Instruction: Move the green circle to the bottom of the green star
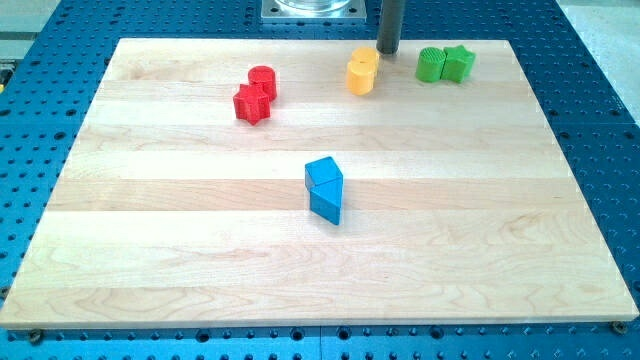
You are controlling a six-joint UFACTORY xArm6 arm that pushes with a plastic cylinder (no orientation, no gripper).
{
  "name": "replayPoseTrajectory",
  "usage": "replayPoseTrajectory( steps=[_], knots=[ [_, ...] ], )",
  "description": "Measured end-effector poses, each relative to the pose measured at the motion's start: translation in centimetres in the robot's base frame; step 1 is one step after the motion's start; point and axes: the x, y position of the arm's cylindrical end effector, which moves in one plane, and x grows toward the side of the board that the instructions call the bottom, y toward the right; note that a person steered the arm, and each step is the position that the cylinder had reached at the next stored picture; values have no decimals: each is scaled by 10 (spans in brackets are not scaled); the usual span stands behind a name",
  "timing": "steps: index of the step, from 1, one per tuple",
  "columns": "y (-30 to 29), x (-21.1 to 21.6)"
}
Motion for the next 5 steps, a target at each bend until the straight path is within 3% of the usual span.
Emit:
replayPoseTrajectory(
  steps=[5],
  knots=[
    [40, 20]
  ],
)
